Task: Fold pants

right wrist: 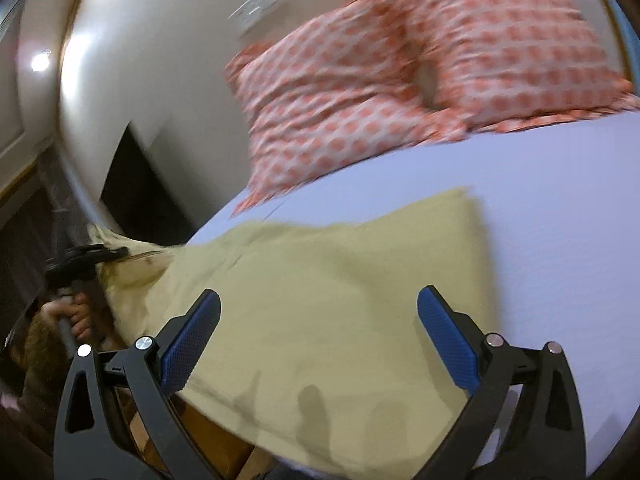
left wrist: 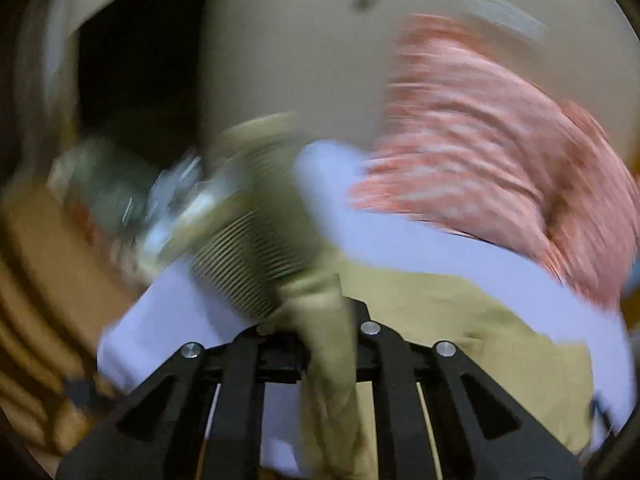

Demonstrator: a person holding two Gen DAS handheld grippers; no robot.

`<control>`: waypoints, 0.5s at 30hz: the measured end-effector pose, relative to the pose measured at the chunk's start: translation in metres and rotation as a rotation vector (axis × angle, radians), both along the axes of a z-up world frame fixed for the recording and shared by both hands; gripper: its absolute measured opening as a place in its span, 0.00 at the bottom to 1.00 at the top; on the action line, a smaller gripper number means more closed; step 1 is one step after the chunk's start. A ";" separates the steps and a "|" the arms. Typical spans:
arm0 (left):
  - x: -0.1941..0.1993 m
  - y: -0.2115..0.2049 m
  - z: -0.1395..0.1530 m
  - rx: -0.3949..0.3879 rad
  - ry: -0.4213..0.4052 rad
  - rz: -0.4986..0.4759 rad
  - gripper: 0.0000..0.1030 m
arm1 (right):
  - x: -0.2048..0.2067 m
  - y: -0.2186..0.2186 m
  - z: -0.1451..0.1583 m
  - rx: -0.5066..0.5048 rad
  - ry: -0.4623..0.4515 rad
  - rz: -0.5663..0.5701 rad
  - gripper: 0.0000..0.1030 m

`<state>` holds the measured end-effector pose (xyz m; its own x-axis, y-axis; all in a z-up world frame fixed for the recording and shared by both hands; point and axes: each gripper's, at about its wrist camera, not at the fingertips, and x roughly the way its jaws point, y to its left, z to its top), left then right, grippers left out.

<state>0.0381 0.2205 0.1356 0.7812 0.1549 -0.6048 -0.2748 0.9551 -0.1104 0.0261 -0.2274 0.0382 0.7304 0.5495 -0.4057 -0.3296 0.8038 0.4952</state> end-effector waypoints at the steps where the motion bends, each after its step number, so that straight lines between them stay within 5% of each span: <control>1: 0.004 -0.047 0.013 0.087 -0.021 -0.105 0.09 | 0.000 -0.012 0.001 0.017 0.002 -0.034 0.98; 4: -0.003 -0.149 0.021 0.202 -0.076 -0.371 0.10 | -0.002 -0.056 0.005 0.110 0.019 -0.138 0.98; 8: -0.037 -0.288 -0.027 0.366 -0.068 -0.738 0.11 | -0.004 -0.093 0.005 0.247 0.045 -0.195 0.98; 12: -0.044 -0.335 -0.092 0.425 0.060 -0.847 0.15 | 0.009 -0.098 -0.003 0.295 0.137 -0.149 0.97; 15: -0.063 -0.326 -0.091 0.484 0.031 -0.825 0.25 | 0.027 -0.079 -0.008 0.181 0.204 -0.095 0.87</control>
<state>-0.0253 -0.1056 0.0450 0.7407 -0.1984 -0.6418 0.5091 0.7892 0.3435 0.0532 -0.3061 0.0299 0.6956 0.5590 -0.4512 -0.1356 0.7190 0.6817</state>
